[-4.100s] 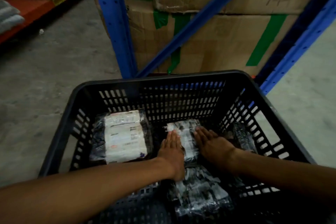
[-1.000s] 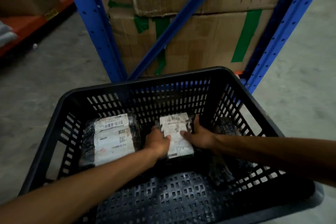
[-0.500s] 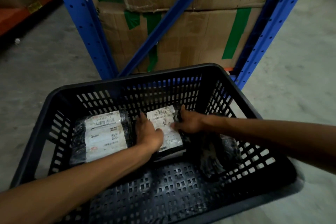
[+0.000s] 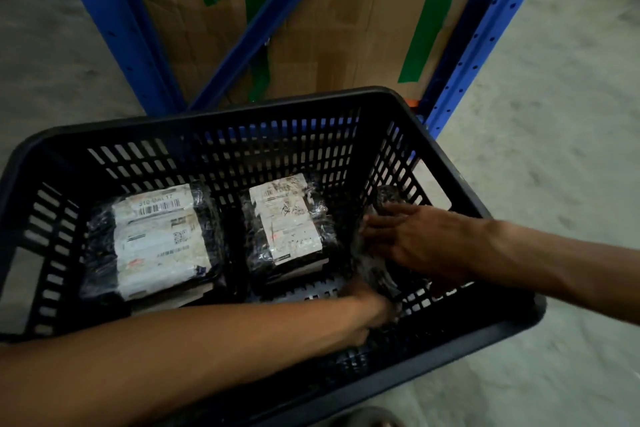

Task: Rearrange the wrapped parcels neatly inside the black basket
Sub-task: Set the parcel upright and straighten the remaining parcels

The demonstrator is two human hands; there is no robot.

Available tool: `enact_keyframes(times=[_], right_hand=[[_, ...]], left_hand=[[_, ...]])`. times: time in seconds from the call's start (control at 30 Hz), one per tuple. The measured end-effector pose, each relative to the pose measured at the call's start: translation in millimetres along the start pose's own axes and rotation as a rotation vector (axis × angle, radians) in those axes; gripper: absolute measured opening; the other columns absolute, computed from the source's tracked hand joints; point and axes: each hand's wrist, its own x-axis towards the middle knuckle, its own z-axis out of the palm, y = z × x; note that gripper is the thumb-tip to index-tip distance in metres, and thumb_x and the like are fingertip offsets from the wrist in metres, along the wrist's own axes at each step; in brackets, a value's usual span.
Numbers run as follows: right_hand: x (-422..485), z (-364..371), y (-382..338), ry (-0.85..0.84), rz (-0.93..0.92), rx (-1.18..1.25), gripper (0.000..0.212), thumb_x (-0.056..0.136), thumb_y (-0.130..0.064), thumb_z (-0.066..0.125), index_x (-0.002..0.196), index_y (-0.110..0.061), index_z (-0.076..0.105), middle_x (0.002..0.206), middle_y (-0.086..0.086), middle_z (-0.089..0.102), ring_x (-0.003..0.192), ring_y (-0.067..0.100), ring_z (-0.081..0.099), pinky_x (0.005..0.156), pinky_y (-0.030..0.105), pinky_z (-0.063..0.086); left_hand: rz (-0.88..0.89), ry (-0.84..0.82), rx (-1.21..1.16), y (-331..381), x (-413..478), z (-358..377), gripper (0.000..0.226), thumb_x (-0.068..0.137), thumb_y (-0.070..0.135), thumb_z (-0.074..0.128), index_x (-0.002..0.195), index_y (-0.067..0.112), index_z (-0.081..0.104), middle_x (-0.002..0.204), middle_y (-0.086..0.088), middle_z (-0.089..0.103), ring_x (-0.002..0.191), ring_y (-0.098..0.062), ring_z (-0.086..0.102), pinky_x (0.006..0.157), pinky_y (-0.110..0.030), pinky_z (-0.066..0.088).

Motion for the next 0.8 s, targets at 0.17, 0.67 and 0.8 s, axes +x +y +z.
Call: enact_keyframes(times=[0.17,0.67,0.8], right_hand=[[4,16,0,0.269,-0.024,-0.118,0.034,0.087,-0.024,0.056,0.120,-0.016,0.064,0.135,0.008,0.061,0.138,0.030,0.045,0.114,0.049,0.035],[17,-58,42,0.397,0.309,2.270,0.042,0.083,-0.052,0.068,0.102,-0.017,0.081,0.103,0.008,0.081,0.093,0.028,0.078,0.073,0.037,0.063],[54,-74,39,0.346,0.303,2.364,0.027,0.090,-0.030,0.065,0.100,-0.010,0.080,0.103,0.012,0.080,0.092,0.027,0.078,0.072,0.037,0.064]], left_hand=[[0.119,-0.030,0.034,1,3,6,0.053,0.084,0.016,0.074,0.134,0.008,0.060,0.139,-0.014,0.061,0.120,-0.019,0.061,0.106,-0.033,0.047],[0.273,0.084,-0.634,8,-80,-157,0.061,0.071,0.073,0.059,0.119,0.037,0.071,0.113,0.003,0.078,0.098,-0.017,0.075,0.081,-0.040,0.058],[0.183,0.319,-0.605,7,-59,-174,0.047,0.084,0.058,0.061,0.114,0.024,0.075,0.105,0.002,0.080,0.095,-0.022,0.076,0.088,-0.037,0.057]])
